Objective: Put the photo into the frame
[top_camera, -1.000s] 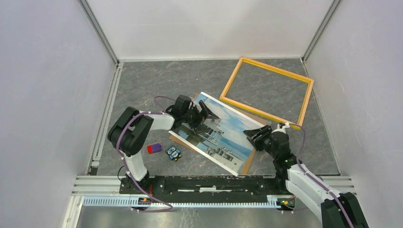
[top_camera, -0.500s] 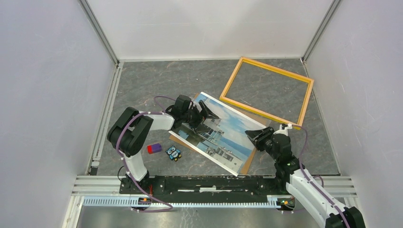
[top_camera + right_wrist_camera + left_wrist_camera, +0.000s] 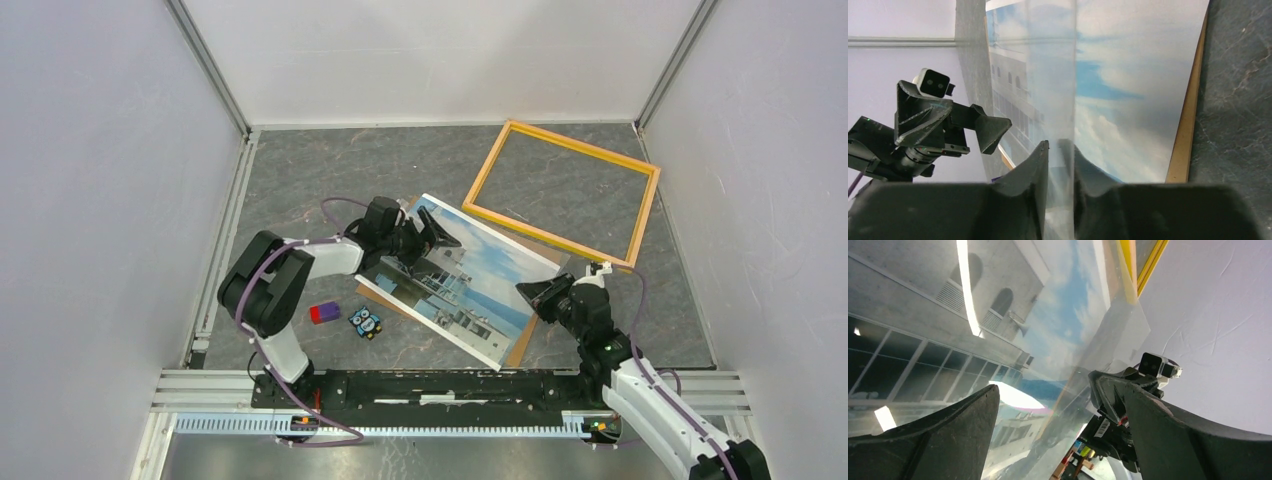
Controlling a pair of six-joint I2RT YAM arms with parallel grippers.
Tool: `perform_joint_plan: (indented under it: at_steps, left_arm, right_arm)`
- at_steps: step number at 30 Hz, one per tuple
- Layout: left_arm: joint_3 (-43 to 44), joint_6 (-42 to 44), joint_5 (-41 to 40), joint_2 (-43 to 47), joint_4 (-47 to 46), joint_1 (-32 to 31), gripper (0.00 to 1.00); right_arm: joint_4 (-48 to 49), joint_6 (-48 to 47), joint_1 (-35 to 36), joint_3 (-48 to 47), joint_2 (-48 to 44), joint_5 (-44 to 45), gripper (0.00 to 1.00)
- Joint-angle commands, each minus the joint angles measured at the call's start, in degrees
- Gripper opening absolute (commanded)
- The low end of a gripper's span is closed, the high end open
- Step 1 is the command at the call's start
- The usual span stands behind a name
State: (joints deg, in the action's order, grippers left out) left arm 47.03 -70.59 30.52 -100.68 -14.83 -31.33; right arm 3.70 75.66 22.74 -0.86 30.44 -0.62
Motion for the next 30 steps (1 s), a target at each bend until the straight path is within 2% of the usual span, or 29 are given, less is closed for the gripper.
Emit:
perform_joint_plan:
  at_steps: [1, 2, 7, 11, 16, 22, 24, 30]
  left_arm:
    - [4.2, 8.6, -2.0, 7.2, 3.9, -0.3, 1.0]
    - [5.1, 11.2, -3.5, 8.9, 5.6, -0.4, 1.0]
    - [10.0, 24.3, -12.8, 20.6, 16.1, -0.3, 1.0]
    - [11.1, 31.6, -19.9, 29.2, 19.6, -0.3, 1.0]
    - [10.9, 35.8, -24.6, 35.8, 20.2, -0.4, 1.0]
    - [12.0, 37.0, -23.3, 36.3, 21.0, -0.7, 1.0]
    - [12.3, 37.8, -23.3, 36.4, 21.2, -1.1, 1.0]
    - [13.8, 40.7, -24.7, 35.8, 23.1, -2.8, 1.0]
  right_arm:
    - [-1.1, -3.2, 0.3, 1.2, -1.7, 2.3, 0.1]
    - [-1.3, -4.1, 0.4, 1.2, -1.8, 2.3, 0.01]
    - [-3.5, -13.3, 0.4, -5.6, 0.5, 1.8, 0.0]
    - [-3.6, -22.9, 0.3, -11.8, 4.4, -2.2, 0.0]
    - [-7.5, -31.9, 0.3, -22.8, 11.3, -2.2, 0.0]
    - [-11.6, -38.8, -1.4, -39.5, 23.8, -1.5, 0.0]
    - [-14.4, -40.9, -4.4, -46.2, 29.6, -3.8, 0.0]
    - [-21.2, -48.2, -20.0, -63.7, 48.1, -22.9, 0.0]
